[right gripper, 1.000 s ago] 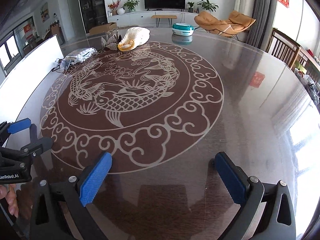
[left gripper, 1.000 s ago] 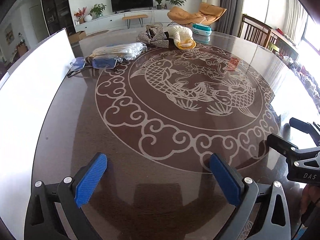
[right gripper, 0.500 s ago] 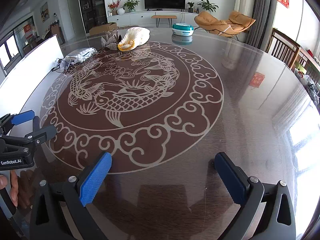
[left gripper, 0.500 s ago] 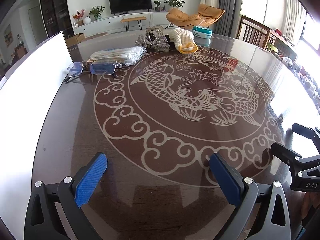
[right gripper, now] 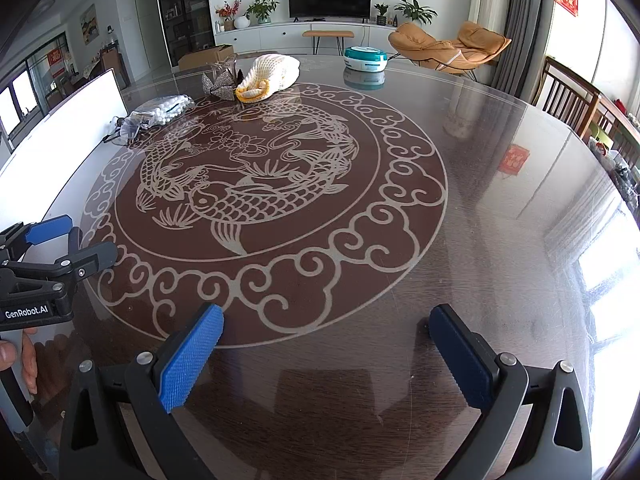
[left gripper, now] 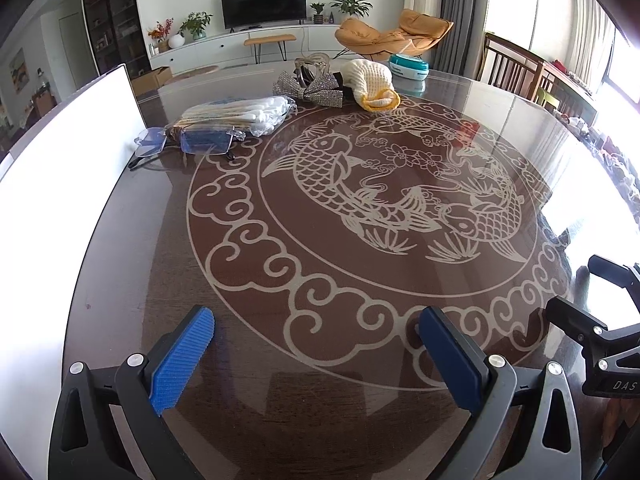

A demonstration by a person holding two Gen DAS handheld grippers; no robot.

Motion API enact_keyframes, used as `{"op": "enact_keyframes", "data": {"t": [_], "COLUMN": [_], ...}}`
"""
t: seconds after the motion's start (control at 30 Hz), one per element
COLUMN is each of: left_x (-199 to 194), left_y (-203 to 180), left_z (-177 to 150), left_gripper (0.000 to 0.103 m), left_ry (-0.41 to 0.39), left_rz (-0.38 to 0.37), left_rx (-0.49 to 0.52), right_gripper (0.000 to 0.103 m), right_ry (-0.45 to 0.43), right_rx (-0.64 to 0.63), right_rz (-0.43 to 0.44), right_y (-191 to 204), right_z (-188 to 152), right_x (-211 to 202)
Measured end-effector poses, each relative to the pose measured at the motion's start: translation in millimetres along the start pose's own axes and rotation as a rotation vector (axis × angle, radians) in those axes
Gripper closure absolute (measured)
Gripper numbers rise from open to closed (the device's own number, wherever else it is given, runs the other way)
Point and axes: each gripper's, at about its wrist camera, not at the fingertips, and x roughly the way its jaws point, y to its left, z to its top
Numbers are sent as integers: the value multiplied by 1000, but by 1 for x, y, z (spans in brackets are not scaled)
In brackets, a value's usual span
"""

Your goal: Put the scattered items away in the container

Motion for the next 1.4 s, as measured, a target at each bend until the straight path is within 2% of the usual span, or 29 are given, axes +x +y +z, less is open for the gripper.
{"op": "enact_keyframes", "data": {"t": [0.77,1.0,1.13,1.4], "left_x": [1,12,14,13], "left_y": [2,36,39,39], "left_z": [1,15,16,16], "left_gripper": [0,0,0,0], "left_ry": [0,1,1,1], "left_rz": [-10,7,16,16], "left_rx": [12,-22,-31,-31], "right_gripper": [0,0,0,0], "right_ry": [1,4,4,2], "right_rx": [-1,2,-13,-83], "right_rz": [-7,-2,11,60], "right_y": [0,1,11,51], "right_z": [-1,2,27,118], "right_x": [1,3,22,89]}}
